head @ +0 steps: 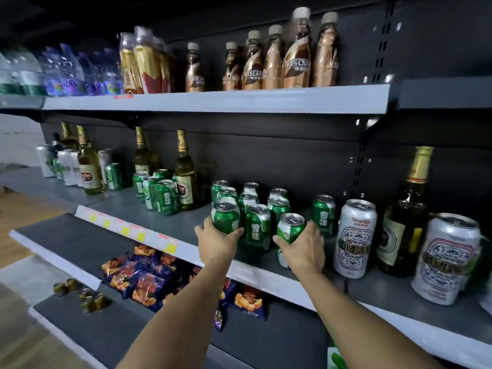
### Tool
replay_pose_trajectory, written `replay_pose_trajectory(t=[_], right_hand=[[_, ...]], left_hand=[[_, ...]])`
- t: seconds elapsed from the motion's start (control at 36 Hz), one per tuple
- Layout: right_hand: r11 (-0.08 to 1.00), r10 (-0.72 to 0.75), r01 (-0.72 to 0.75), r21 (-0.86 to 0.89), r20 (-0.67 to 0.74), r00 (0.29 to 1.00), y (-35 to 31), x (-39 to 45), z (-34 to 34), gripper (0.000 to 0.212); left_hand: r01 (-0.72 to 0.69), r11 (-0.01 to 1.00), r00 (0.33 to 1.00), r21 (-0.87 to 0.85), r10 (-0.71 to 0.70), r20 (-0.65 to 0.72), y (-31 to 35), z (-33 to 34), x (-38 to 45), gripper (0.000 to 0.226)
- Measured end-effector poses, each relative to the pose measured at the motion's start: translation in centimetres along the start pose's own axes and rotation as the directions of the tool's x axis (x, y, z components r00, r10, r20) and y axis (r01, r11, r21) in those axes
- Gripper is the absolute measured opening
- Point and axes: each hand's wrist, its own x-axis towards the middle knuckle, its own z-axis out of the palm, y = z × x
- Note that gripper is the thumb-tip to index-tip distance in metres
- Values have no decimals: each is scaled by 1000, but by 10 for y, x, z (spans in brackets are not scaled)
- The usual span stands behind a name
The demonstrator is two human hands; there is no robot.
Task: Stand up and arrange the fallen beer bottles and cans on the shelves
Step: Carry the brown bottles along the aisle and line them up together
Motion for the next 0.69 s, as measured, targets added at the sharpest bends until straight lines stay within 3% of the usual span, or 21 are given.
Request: replay_pose_trajectory(t=[0.19,0.53,0.69], right_hand=[[999,41,-41,-18,-37,999,0,-3,11,81],[997,62,-63,-40,-41,997,5,-9,16,88],[998,15,-18,-54,-54,998,15,-19,9,85]], left_hand=[[1,1000,996,-4,-1,90,-9,8,15,70],[14,1000,982,12,-16,189,-25,26,25,81],[-26,1000,989,-17,28,142,-27,25,18,90]])
